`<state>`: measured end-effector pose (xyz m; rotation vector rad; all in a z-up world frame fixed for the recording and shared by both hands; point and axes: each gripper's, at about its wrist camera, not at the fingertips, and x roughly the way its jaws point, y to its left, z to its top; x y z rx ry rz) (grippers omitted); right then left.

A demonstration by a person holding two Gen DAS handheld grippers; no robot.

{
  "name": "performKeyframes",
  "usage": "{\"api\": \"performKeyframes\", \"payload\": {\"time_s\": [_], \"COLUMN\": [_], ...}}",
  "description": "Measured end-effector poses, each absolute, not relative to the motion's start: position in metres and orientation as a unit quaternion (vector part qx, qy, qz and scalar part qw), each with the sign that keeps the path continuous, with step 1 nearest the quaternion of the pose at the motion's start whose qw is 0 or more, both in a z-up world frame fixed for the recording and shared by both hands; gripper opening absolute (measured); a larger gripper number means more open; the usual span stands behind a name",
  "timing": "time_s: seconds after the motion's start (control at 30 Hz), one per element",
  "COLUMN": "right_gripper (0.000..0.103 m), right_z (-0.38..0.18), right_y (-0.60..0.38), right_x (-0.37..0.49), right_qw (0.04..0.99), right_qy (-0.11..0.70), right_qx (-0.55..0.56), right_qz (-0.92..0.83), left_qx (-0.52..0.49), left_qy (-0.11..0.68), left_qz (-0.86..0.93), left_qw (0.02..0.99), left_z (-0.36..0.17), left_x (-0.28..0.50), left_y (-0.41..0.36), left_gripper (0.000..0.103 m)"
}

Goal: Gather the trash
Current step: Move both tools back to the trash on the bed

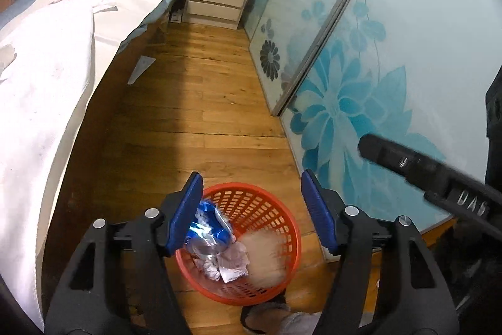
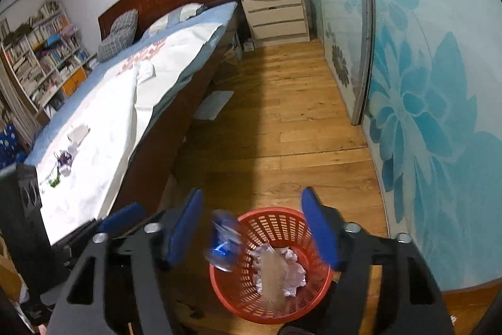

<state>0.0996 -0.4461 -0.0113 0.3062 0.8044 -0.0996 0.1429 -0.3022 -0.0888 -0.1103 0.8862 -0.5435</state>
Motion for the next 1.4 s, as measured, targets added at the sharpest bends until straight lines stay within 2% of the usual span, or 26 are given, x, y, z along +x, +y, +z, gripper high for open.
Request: {"api": "performKeyframes", "payload": {"time_s": [0.23, 0.47, 0.53, 0.7, 0.93, 1.13, 1.4], "right_gripper": [0.069, 0.071, 0.071, 0.074, 0.074, 0.075, 0.075], "right_z": [-0.010, -0.005, -0.004, -0.001, -0.003, -0.002, -0.004], "right_y": [-0.431, -0.387, -0.370, -0.314, -0.239, -0.177, -0.116], "right_x": [0.102, 0.109, 0.111, 0.116, 0.126, 0.131, 0.136], "right_qw": [0.910, 0.918, 0.920, 0.925, 0.929, 0.928, 0.927], "right_qy": [0.388, 0.380, 0.378, 0.370, 0.360, 0.353, 0.342], "right_qx": [0.142, 0.115, 0.106, 0.070, 0.038, 0.016, -0.006], "right_qz": [-0.032, 0.008, 0.022, 0.056, 0.081, 0.117, 0.155], "left_qx": [-0.057, -0.082, -0.095, -0.106, -0.210, -0.215, -0.193], "left_qy": [0.409, 0.343, 0.325, 0.293, 0.255, 0.250, 0.302], "left_qz": [-0.237, -0.167, -0.149, -0.102, -0.049, -0.009, -0.037], "left_qw": [0.879, 0.921, 0.929, 0.945, 0.942, 0.944, 0.933], "left_z": [-0.079, -0.042, -0.029, -0.010, 0.001, -0.001, -0.029], "left_x": [0.135, 0.118, 0.113, 0.102, 0.079, 0.064, 0.079], "left_y": [-0.284, -0.222, -0.196, -0.129, -0.016, 0.034, 0.061], "left_gripper": [0.067, 0.069, 0.073, 0.073, 0.076, 0.080, 0.080]}}
